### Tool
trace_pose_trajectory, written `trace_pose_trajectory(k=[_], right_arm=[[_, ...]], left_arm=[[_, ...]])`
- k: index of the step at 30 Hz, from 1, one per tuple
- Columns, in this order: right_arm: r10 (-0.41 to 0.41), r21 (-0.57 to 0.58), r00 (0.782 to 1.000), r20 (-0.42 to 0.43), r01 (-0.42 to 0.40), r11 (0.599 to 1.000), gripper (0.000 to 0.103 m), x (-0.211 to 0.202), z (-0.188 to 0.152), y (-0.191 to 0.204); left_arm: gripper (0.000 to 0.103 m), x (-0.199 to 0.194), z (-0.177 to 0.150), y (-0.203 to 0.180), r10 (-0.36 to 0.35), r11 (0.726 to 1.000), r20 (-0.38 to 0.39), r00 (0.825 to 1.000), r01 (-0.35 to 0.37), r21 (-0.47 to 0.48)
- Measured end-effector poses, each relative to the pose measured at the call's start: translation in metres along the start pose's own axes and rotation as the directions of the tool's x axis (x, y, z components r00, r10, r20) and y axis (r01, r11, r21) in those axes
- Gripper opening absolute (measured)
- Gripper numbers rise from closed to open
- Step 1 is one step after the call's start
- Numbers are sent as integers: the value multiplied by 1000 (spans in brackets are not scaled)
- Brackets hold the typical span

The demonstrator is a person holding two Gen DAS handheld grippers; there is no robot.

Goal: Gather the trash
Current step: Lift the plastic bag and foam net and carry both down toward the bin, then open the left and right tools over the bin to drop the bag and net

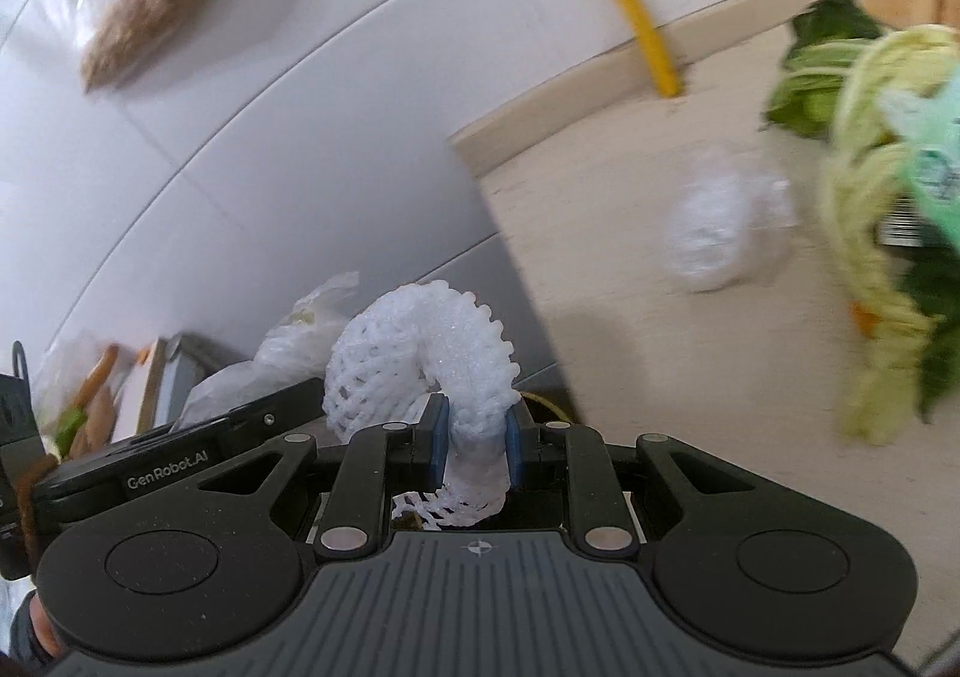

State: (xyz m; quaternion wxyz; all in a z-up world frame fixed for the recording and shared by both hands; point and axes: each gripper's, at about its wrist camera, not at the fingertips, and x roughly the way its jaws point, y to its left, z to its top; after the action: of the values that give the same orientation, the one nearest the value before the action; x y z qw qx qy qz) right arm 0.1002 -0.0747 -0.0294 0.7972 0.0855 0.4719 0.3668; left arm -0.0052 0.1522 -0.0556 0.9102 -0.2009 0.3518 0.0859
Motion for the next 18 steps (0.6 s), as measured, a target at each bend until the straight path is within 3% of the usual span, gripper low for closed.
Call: trace_pose_trajectory(k=[10,18], right_arm=[[53,-63,993,-109,-60,996,25,50,3,27],[40,-88,981,-189,-58,994,25,80,2,30]], left_arm=[[27,3,-14,32,107,990,-29,994,-109,-86],[27,18,-25,43,162,977,-77,984,-170,-129]])
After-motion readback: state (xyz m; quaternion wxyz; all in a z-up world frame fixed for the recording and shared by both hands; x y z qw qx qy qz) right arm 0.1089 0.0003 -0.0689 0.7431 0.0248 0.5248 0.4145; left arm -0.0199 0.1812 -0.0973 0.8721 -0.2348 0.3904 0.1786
